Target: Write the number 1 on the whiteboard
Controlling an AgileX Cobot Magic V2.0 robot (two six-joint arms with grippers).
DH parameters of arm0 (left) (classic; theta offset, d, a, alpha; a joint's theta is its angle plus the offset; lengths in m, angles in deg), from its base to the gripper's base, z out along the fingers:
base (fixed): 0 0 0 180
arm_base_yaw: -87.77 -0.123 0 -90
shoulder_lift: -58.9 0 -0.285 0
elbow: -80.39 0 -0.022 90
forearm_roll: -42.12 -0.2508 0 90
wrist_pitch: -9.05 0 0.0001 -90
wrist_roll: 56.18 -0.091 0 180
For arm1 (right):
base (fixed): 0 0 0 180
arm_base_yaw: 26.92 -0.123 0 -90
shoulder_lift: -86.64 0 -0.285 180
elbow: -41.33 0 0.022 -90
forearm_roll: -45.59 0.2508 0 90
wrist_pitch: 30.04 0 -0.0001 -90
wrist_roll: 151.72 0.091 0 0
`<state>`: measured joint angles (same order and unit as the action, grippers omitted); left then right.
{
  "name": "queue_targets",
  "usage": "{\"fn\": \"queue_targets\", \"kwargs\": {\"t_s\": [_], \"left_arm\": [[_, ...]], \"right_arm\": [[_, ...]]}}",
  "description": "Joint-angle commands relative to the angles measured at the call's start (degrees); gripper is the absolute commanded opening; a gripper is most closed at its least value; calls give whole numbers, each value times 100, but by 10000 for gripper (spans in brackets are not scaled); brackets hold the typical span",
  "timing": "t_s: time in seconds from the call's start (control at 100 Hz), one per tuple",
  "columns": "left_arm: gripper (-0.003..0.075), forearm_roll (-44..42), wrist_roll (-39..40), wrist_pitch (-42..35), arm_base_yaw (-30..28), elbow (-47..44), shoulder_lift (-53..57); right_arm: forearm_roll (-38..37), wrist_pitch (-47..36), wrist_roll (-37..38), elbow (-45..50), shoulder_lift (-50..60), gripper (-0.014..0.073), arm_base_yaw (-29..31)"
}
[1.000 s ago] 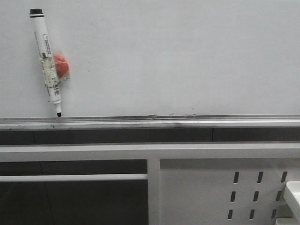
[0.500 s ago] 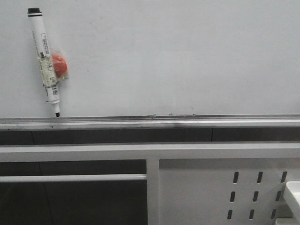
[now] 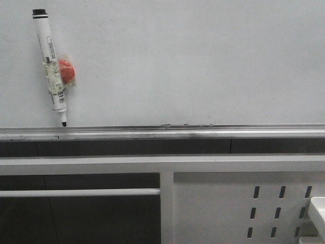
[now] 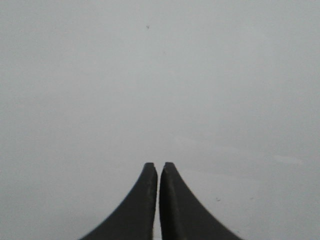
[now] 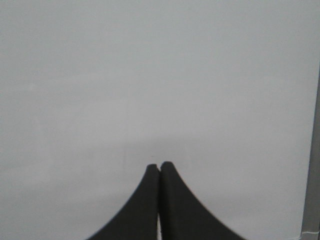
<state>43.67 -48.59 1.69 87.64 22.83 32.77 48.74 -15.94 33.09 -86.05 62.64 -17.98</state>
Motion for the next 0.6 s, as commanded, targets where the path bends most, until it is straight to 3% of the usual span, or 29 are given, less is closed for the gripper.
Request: {"fn": "queue_targets", "kwargs": {"t_s": [0.0,0.23,0.48,0.54,0.59], "left_arm": [[-19,-26,26,-402,31,195,-161],[-2,-202,26,-48,166,195,-204],[0,-220,26,-99,153,195,-204],[23,-281,26,-110,166,195,-204],[92,-280,26,-112,166,195,-204]], "right_arm": [[15,-339,5,-198,-202,-59,31],[15,752,5,-198,-312,-59,31],[252,802,5,-198,-312,-59,31],[262,813,5,-198,-312,-59,31],[262,813,5,-198,-312,-59,31]]}}
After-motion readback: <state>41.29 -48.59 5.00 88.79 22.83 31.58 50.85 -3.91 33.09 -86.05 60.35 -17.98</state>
